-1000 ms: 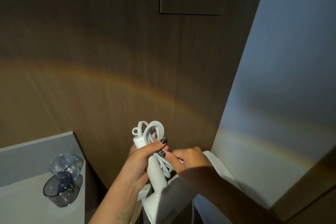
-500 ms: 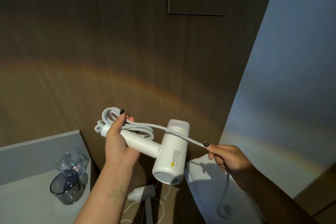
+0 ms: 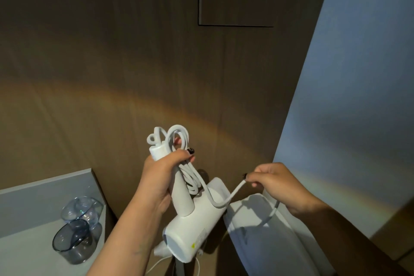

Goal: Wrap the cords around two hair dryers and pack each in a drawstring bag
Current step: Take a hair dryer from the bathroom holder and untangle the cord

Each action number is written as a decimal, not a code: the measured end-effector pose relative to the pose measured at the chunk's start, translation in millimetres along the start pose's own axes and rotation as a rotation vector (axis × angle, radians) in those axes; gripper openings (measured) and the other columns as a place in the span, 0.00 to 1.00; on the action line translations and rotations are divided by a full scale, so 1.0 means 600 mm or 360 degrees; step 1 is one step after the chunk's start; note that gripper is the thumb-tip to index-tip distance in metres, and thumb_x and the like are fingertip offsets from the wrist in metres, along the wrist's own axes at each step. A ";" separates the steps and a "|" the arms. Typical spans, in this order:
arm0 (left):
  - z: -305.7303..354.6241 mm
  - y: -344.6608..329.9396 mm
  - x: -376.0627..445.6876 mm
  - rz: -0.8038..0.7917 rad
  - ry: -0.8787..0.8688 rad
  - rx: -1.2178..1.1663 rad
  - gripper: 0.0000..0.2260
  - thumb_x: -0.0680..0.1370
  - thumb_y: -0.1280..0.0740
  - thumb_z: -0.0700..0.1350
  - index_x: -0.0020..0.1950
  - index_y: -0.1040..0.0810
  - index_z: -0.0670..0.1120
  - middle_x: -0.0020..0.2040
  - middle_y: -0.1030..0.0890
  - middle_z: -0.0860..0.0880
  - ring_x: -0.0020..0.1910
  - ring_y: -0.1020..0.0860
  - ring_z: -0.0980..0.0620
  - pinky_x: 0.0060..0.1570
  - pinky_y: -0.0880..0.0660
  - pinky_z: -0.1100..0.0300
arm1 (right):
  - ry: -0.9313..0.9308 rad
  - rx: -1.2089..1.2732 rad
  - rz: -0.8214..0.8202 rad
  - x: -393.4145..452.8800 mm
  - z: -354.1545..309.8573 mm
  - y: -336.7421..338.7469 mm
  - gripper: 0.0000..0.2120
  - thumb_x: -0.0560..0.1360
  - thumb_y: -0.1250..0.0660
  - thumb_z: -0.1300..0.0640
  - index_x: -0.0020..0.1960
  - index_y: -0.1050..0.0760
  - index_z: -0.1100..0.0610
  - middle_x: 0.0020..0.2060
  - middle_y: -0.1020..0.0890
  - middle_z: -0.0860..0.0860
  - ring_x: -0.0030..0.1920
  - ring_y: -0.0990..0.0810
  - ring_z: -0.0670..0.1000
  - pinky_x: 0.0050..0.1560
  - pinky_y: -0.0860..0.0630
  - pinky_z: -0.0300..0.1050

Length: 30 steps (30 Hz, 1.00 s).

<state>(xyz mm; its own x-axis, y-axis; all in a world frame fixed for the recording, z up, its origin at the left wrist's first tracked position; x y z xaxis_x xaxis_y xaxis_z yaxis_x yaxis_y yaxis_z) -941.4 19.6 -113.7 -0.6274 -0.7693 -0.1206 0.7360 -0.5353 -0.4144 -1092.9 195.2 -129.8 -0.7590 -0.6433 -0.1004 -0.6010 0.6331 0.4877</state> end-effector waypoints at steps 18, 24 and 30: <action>-0.027 -0.034 -0.035 -0.0323 -0.0008 0.0655 0.11 0.68 0.24 0.38 0.48 0.19 0.43 0.40 0.16 0.45 0.38 0.18 0.50 0.39 0.22 0.58 | 0.0247 0.0057 -0.0438 -0.023 -0.090 -0.021 0.12 0.77 0.36 0.55 0.39 0.17 0.52 0.28 0.27 0.43 0.31 0.31 0.40 0.35 0.36 0.36; -0.027 -0.037 -0.037 -0.0350 0.0001 0.0795 0.08 0.68 0.25 0.37 0.45 0.19 0.43 0.36 0.17 0.47 0.34 0.19 0.54 0.35 0.24 0.61 | 0.0289 0.0066 -0.0405 -0.027 -0.092 -0.017 0.14 0.77 0.36 0.56 0.35 0.19 0.50 0.28 0.26 0.43 0.33 0.29 0.39 0.41 0.35 0.39; -0.027 -0.028 -0.043 -0.0534 -0.0045 0.1058 0.09 0.69 0.26 0.34 0.48 0.20 0.40 0.38 0.17 0.43 0.34 0.19 0.52 0.36 0.22 0.61 | 0.0258 0.0002 -0.0516 -0.028 -0.073 -0.002 0.10 0.76 0.33 0.56 0.39 0.16 0.52 0.35 0.21 0.52 0.41 0.24 0.50 0.47 0.29 0.47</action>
<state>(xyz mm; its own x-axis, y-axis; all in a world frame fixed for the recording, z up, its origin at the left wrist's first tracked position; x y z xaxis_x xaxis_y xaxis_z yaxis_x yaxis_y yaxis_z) -941.9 54.0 -118.2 -0.8453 -0.5313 -0.0567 0.5102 -0.8342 0.2093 -1068.4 186.1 -90.7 -0.4793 -0.8707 -0.1107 -0.8046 0.3854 0.4518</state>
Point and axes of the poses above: each hand's wrist, its own x-axis towards the middle knuckle, its own y-axis out of the back of the hand, z = x × y, the point moved 3 cm from there along x, towards the middle knuckle
